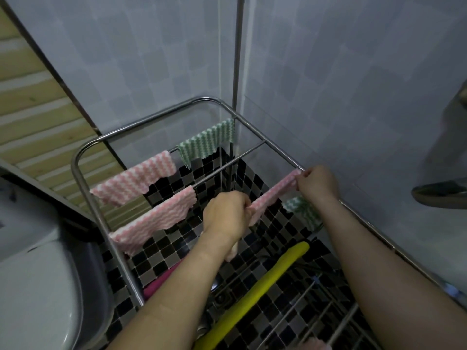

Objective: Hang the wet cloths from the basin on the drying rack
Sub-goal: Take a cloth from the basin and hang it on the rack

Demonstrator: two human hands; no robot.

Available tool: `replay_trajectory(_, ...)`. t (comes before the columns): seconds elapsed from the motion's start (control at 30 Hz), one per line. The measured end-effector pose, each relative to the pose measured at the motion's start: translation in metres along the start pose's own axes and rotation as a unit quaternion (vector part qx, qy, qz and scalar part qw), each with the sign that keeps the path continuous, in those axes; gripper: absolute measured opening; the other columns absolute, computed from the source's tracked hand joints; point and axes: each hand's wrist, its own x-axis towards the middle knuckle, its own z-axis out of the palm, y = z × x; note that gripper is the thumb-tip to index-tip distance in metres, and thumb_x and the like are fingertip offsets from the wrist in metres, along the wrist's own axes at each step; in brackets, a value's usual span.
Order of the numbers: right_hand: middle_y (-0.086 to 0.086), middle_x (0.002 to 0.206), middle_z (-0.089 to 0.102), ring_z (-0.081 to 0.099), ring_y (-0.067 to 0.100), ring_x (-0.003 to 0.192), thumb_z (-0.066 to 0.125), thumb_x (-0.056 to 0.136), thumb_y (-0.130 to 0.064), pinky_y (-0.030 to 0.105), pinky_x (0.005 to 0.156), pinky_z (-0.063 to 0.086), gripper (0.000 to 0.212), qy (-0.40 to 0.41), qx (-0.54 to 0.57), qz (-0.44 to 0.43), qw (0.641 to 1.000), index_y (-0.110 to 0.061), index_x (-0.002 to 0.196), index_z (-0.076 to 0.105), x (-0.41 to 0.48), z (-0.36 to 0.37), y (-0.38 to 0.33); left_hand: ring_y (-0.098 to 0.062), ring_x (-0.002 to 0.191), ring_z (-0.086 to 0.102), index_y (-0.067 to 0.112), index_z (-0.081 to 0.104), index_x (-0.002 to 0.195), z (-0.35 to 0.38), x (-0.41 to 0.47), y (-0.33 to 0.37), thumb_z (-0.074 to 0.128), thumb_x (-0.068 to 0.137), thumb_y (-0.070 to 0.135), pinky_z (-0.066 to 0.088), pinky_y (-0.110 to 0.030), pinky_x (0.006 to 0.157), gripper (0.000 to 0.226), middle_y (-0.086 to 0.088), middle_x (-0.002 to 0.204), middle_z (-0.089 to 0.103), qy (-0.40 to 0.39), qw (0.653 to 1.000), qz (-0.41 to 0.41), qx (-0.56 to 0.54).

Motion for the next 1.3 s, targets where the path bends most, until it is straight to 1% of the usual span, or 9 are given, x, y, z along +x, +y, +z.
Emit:
replay_trajectory(0.13,0.019,0.101,0.071,0.065,0.037,0.097,0.053,0.093,-0.027,0.032,0.073,0.045,0.029,0.005,0.013,-0.038,0.999,-0.005,0.098,0.072,-0.021,-0.025,-0.009,-0.012,0.084,0.064,0.029,0.067,0.105,-0.011,-0.003,-0.004,0.069,0.085,0.039,0.049,-0.026,0.069,0.023,0.008,0.091,0.069,-0.027,0.993,-0.039,-0.105)
replay_trajectory(0.23,0.009,0.092,0.071,0.065,0.028,0.089,0.056,0.092,-0.024,0.026,0.068,0.041,0.020,0.020,0.069,-0.089,0.993,-0.012,0.097,0.070,-0.049,-0.050,-0.016,-0.011,0.077,0.063,0.025,0.069,0.092,-0.035,-0.016,-0.011,0.071,0.085,0.020,0.047,-0.026,0.068,0.009,0.001,0.086,0.069,-0.049,0.951,-0.086,-0.293)
replay_trajectory(0.4,0.001,0.090,0.074,0.066,0.015,0.085,0.065,0.089,-0.024,0.025,0.076,0.050,0.011,-0.173,0.370,-0.075,0.910,-0.017,0.092,0.073,-0.114,-0.082,-0.031,-0.009,0.056,0.058,0.014,0.072,0.091,-0.091,-0.053,-0.020,0.066,0.081,0.004,0.049,-0.020,0.051,0.015,-0.005,0.077,0.069,-0.051,0.766,-0.156,-0.622)
replay_trajectory(0.5,0.000,0.103,0.074,0.069,0.016,0.099,0.067,0.085,-0.032,0.030,0.085,0.052,0.026,-0.309,0.403,-0.115,0.854,-0.021,0.108,0.071,-0.142,-0.086,-0.039,-0.010,0.056,0.058,0.012,0.070,0.094,-0.106,-0.066,-0.020,0.065,0.075,0.011,0.051,-0.020,0.051,0.020,-0.005,0.076,0.066,-0.071,0.666,-0.135,-0.731)
replay_trajectory(0.6,-0.005,0.114,0.070,0.063,0.007,0.110,0.077,0.073,-0.039,0.029,0.094,0.049,0.050,-0.387,0.339,-0.190,0.836,-0.035,0.121,0.063,-0.161,-0.080,-0.048,-0.012,0.062,0.061,0.013,0.067,0.094,-0.112,-0.076,-0.017,0.064,0.076,0.012,0.054,-0.023,0.059,0.019,-0.005,0.078,0.064,-0.084,0.618,-0.118,-0.773)
replay_trajectory(0.8,-0.001,0.115,0.069,0.063,0.003,0.108,0.078,0.077,-0.022,0.018,0.085,0.049,0.049,-0.420,0.343,-0.199,0.816,-0.028,0.123,0.061,-0.181,-0.071,-0.062,-0.016,0.073,0.067,0.012,0.067,0.100,-0.123,-0.089,-0.017,0.065,0.072,0.000,0.059,-0.030,0.067,0.031,-0.006,0.085,0.068,-0.072,0.606,-0.094,-0.787)
replay_trajectory(0.97,0.013,0.099,0.072,0.069,0.022,0.093,0.070,0.086,-0.013,0.042,0.092,0.052,0.008,-0.343,0.407,-0.192,0.824,-0.019,0.089,0.074,-0.194,-0.064,-0.070,-0.024,0.084,0.070,0.003,0.055,0.127,-0.128,-0.099,-0.016,0.069,0.066,-0.008,0.060,-0.040,0.073,0.064,-0.014,0.100,0.068,-0.062,0.606,-0.072,-0.790)
replay_trajectory(1.23,0.011,0.077,0.063,0.059,0.019,0.071,0.057,0.086,-0.018,0.031,0.072,0.052,0.018,-0.430,0.619,-0.050,0.655,-0.002,0.084,0.065,-0.199,-0.065,-0.069,-0.015,0.067,0.064,0.010,0.066,0.099,-0.137,-0.108,-0.011,0.056,0.090,0.008,0.059,-0.036,0.071,0.014,-0.006,0.081,0.068,0.045,0.618,-0.060,-0.782)
replay_trajectory(1.3,0.007,0.071,0.059,0.053,0.016,0.067,0.057,0.086,-0.020,0.030,0.072,0.048,0.017,-0.410,0.657,-0.031,0.632,-0.006,0.079,0.064,-0.197,-0.068,-0.069,-0.012,0.056,0.056,0.016,0.064,0.093,-0.143,-0.111,-0.005,0.052,0.096,0.008,0.057,-0.032,0.061,0.014,-0.004,0.075,0.061,0.074,0.649,-0.065,-0.754)
